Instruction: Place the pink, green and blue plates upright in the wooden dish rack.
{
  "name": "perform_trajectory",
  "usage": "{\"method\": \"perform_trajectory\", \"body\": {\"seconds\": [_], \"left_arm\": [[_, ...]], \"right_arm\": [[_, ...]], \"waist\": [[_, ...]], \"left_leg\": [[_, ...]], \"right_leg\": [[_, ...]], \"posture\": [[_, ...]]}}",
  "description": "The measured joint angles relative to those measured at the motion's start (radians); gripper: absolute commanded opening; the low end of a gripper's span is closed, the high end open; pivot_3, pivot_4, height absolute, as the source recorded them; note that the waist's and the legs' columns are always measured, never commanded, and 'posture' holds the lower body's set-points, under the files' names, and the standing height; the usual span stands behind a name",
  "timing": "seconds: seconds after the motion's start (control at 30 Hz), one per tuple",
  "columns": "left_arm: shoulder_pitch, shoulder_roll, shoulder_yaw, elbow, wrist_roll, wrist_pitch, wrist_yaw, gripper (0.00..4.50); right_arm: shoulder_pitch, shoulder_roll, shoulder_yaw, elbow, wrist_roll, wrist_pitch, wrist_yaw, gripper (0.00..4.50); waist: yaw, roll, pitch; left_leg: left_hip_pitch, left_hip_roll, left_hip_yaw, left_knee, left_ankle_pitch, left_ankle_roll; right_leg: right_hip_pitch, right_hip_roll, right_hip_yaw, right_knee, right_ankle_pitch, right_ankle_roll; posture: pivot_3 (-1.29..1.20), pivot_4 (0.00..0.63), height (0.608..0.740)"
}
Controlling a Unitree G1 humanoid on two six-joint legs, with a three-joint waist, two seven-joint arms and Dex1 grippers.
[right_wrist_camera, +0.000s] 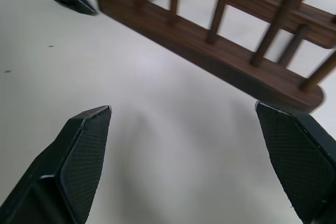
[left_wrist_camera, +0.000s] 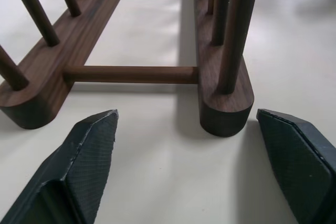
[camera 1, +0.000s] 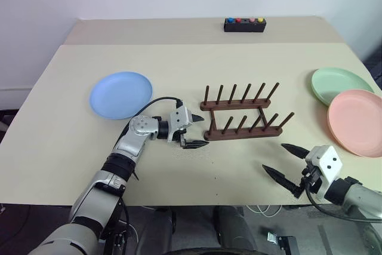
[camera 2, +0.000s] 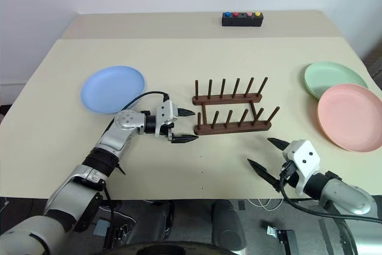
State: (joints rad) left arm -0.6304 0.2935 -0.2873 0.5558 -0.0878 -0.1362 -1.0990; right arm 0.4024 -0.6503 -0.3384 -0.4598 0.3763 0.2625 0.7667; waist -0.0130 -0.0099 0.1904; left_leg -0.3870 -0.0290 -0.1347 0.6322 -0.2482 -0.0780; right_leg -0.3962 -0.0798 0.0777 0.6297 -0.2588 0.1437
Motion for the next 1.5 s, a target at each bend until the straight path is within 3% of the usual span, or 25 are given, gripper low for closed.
{"method": "perform_trajectory", "body": {"seconds": [0.1, 0.2, 0.27, 0.7, 0.93, 1.27, 1.5], "left_arm": [[0.022, 0.003, 0.011, -0.027, -0.008, 0.023, 0.005, 2.76], [0.062, 0.015, 0.031, -0.085, -0.014, 0.065, 0.024, 1.08], [0.077, 0.029, 0.04, -0.112, -0.014, 0.087, 0.035, 0.05], [0.191, 0.085, 0.067, -0.314, -0.078, 0.243, 0.008, 0.01], [0.239, 0.051, -0.01, -0.442, -0.053, 0.306, 0.039, 0.01], [0.233, -0.037, -0.056, -0.416, 0.054, 0.252, 0.221, 0.01], [0.215, -0.044, -0.054, -0.386, 0.073, 0.224, 0.273, 0.01]], "right_arm": [[-0.02, 0.0, 0.0, 0.026, -0.011, 0.002, -0.014, 1.64], [-0.027, 0.0, 0.001, 0.03, -0.015, 0.002, -0.014, 0.01], [-0.03, 0.0, 0.004, 0.033, -0.021, 0.002, -0.014, 0.0], [-0.115, -0.003, 0.038, 0.091, -0.061, 0.004, -0.028, 0.0], [-0.148, -0.021, 0.067, 0.152, -0.142, 0.014, -0.058, 0.0], [-0.292, -0.018, 0.141, 0.274, -0.239, -0.015, -0.117, 0.0], [-0.373, -0.016, 0.183, 0.352, -0.26, -0.051, -0.132, 0.0]], "waist": [[-0.001, 0.0, 0.0], [-0.002, 0.0, 0.0], [-0.001, 0.0, 0.0], [-0.001, 0.001, 0.0], [0.001, 0.001, 0.0], [-0.001, 0.001, -0.001], [-0.001, 0.001, -0.001]], "left_leg": [[0.0, 0.0, 0.0, -0.001, 0.0, 0.0], [0.0, 0.0, 0.0, -0.001, 0.0, 0.0], [0.0, 0.0, 0.0, 0.0, 0.0, 0.0], [0.0, 0.0, 0.0, 0.0, 0.0, 0.0], [0.0, 0.0, 0.0, 0.0, 0.0, 0.0], [0.001, 0.0, 0.0, 0.0, 0.0, 0.0], [0.001, 0.0, 0.0, 0.0, 0.0, 0.0]], "right_leg": [[0.0, 0.0, 0.0, 0.0, 0.0, 0.0], [0.0, 0.0, 0.0, 0.0, 0.0, 0.0], [0.0, 0.0, 0.0, 0.001, 0.0, 0.0], [0.0, 0.0, 0.0, 0.0, 0.0, 0.0], [0.0, -0.001, 0.0, 0.0, 0.0, 0.0], [0.001, 0.0, 0.0, 0.0, 0.0, 0.0], [0.001, 0.0, 0.0, 0.0, 0.0, 0.0]], "posture": [[0.0, 0.15, 0.74], [0.0, 0.15, 0.74], [0.0, 0.15, 0.74], [0.0, 0.15, 0.74], [0.0, 0.15, 0.74], [0.0, 0.15, 0.74], [0.0, 0.15, 0.74]]}}
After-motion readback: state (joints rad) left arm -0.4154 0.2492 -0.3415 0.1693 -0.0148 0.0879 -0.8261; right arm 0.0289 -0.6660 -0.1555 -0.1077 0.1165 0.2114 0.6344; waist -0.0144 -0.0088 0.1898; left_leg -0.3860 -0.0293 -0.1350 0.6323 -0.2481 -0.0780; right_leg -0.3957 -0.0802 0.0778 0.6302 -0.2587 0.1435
